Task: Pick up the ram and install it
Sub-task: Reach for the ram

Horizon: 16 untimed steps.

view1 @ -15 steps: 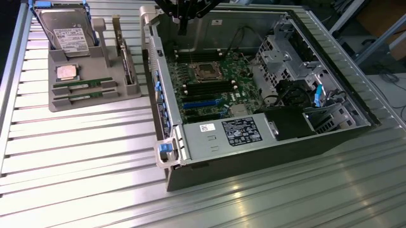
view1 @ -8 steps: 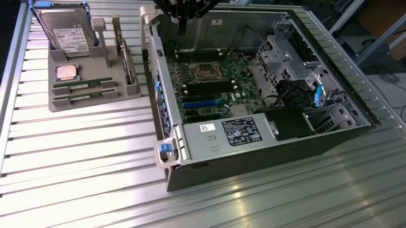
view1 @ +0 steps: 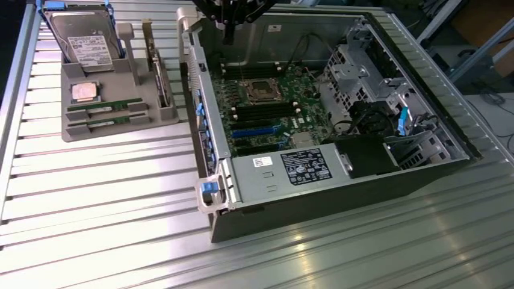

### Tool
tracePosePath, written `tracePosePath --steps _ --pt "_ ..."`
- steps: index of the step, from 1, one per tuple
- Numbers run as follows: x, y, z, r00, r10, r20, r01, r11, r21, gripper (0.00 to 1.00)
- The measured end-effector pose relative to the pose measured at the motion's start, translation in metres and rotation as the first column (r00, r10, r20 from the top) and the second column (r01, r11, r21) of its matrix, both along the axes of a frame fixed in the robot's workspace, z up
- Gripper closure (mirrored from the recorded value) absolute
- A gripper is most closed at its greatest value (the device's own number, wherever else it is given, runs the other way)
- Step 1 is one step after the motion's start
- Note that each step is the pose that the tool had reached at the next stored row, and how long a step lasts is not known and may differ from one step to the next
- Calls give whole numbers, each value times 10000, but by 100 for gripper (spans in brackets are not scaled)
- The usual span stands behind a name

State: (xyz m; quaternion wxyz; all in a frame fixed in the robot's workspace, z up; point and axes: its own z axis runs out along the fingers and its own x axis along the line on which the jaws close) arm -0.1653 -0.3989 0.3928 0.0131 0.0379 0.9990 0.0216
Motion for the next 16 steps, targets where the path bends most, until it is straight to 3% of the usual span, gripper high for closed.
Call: tracePosePath --steps 16 --pt "-60 0 0 10000 0 0 0 10000 -2 89"
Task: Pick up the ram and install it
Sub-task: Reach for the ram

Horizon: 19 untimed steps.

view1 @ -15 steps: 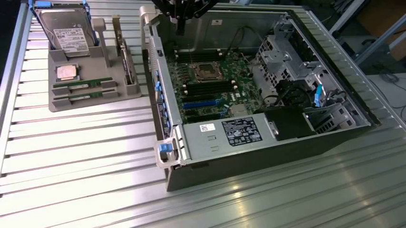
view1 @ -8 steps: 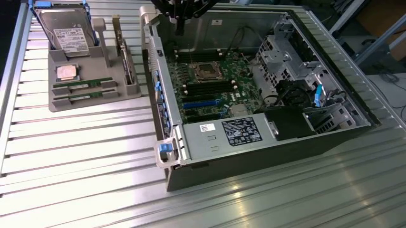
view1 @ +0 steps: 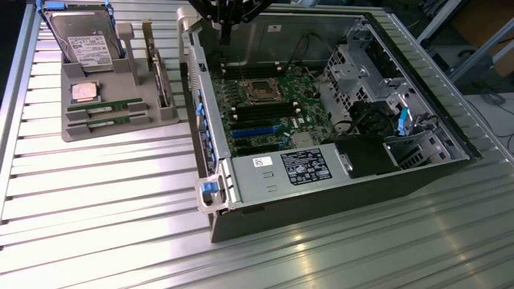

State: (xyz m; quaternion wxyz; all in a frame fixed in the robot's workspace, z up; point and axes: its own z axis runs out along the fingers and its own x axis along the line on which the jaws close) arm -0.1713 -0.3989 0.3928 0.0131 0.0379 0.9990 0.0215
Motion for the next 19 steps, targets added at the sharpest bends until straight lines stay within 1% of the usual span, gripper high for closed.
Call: tracePosePath --steps 11,19 --pt "-109 0 0 10000 1 -1 -1 10000 -1 89" --pt "-152 0 0 10000 0 0 0 10000 0 89"
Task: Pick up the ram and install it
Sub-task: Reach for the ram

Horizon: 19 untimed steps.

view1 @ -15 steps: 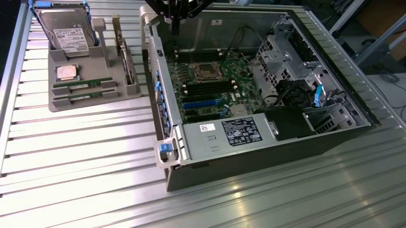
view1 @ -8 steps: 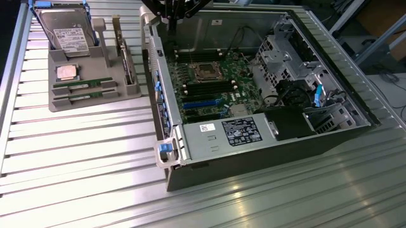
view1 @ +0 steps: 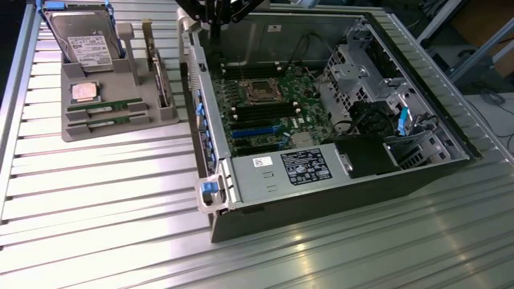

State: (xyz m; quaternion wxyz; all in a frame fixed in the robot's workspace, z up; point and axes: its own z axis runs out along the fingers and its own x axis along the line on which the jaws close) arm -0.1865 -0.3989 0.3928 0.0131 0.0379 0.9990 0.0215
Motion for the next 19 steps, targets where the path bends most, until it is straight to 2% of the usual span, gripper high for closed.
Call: tracePosePath --steps 19 --pt "-91 0 0 10000 1 0 -1 10000 0 89"
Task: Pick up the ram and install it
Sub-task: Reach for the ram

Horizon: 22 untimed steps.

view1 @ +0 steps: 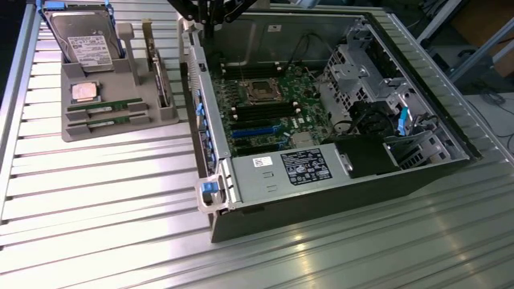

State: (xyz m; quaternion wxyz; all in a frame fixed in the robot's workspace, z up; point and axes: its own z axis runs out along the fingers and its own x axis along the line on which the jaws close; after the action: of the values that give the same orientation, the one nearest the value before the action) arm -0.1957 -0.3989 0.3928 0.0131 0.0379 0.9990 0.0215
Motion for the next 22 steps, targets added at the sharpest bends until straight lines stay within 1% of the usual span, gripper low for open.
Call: tracePosePath --steps 12,22 --pt "-45 0 0 10000 0 0 0 10000 0 89" --pt "-131 0 0 10000 0 0 0 10000 0 89"
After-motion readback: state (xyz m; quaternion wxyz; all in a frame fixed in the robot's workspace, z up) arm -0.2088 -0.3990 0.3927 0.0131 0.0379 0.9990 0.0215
